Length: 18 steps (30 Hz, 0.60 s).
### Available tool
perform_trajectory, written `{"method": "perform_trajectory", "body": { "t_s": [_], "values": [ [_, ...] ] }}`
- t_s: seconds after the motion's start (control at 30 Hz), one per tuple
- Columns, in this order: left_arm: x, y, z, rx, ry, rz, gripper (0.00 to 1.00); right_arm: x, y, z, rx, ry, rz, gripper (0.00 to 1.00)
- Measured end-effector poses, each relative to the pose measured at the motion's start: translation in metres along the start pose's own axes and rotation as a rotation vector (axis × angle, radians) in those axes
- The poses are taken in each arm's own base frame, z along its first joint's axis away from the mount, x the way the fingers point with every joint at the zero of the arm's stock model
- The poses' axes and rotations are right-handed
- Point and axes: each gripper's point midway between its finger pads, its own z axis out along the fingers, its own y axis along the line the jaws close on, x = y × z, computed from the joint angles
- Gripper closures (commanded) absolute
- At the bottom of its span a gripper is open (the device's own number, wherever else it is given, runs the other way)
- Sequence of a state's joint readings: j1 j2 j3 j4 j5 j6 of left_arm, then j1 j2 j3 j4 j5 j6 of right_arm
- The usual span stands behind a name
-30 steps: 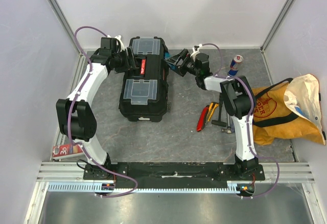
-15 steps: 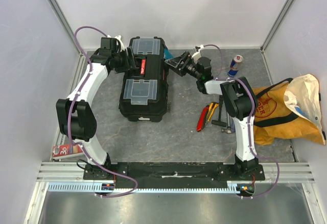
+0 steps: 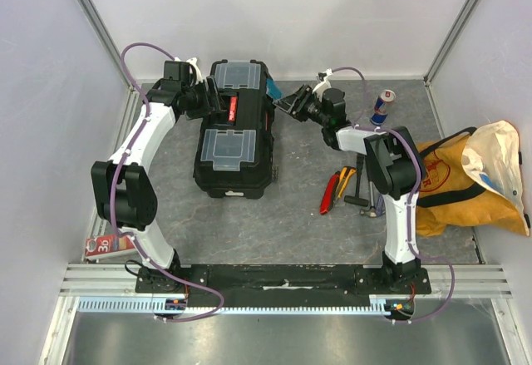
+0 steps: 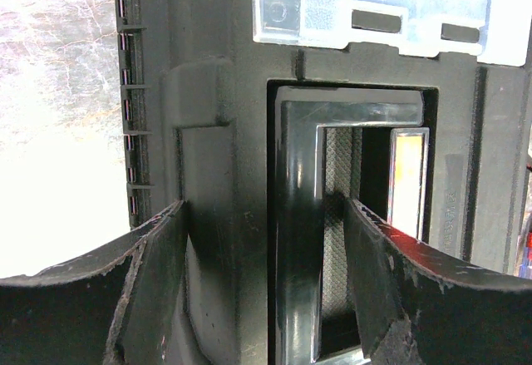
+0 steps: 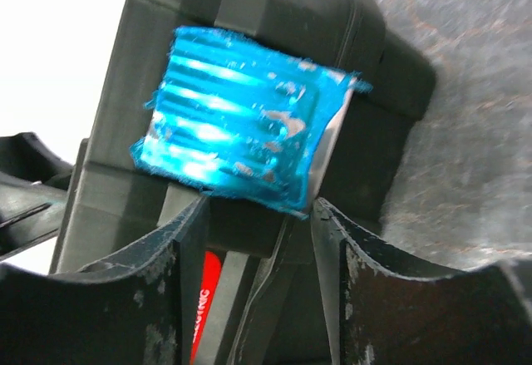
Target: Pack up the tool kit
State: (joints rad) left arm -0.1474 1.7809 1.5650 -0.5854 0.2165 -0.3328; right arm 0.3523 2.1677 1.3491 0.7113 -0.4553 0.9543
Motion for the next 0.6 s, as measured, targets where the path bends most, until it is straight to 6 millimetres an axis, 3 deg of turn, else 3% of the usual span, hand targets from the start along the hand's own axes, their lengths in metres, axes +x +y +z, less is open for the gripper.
{"method": "perform_trajectory", "body": {
  "t_s": [0.33, 0.6],
  "values": [
    [-0.001, -0.001, 0.003, 0.021, -0.011, 0.001, 0.26, -0.017, 0.012, 0.018, 0.08, -0.094, -0.252, 0.43],
    [-0.009, -0.002, 0.01, 0.036, -0.05, 0.0, 0.26, -0.034, 0.013, 0.027, 0.262, -0.217, -0.44, 0.43]
  ]
}}
